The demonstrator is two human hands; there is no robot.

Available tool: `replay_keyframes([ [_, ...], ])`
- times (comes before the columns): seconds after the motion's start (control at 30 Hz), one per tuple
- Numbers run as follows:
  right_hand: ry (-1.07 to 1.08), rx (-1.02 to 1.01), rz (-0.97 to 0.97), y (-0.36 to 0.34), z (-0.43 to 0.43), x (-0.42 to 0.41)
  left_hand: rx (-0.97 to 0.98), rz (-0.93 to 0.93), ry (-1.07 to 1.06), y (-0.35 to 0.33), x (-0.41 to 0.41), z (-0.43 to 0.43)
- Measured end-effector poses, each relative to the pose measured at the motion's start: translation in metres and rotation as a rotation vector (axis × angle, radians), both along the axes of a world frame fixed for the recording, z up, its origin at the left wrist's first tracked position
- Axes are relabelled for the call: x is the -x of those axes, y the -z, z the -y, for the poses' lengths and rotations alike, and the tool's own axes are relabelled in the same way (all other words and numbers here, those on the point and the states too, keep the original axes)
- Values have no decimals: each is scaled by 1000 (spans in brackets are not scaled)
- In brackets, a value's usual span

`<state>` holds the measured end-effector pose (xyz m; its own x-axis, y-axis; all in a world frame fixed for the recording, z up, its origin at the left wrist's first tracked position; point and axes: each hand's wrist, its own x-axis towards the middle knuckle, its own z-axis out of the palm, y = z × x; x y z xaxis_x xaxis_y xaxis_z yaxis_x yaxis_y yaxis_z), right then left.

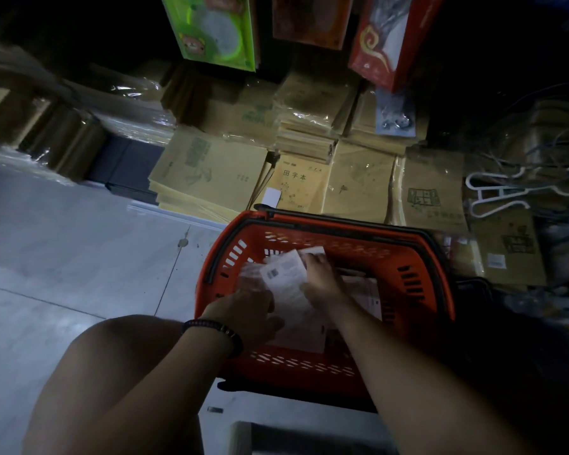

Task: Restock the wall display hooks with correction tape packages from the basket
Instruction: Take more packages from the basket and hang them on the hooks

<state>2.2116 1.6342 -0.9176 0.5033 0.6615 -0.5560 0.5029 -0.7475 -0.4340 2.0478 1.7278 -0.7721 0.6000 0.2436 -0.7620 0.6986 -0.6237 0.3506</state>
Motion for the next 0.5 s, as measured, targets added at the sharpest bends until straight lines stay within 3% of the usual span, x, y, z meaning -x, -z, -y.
replay_keyframes([
  [0.23,-68,23,269,16,6,18,-12,-5,33,2,-5,-2],
  [0.37,13,138,72,13,10,12,2,-18,18,4,-6,-4],
  [0.5,48,38,-87,14,20,17,13,-46,10,0,-9,-7],
])
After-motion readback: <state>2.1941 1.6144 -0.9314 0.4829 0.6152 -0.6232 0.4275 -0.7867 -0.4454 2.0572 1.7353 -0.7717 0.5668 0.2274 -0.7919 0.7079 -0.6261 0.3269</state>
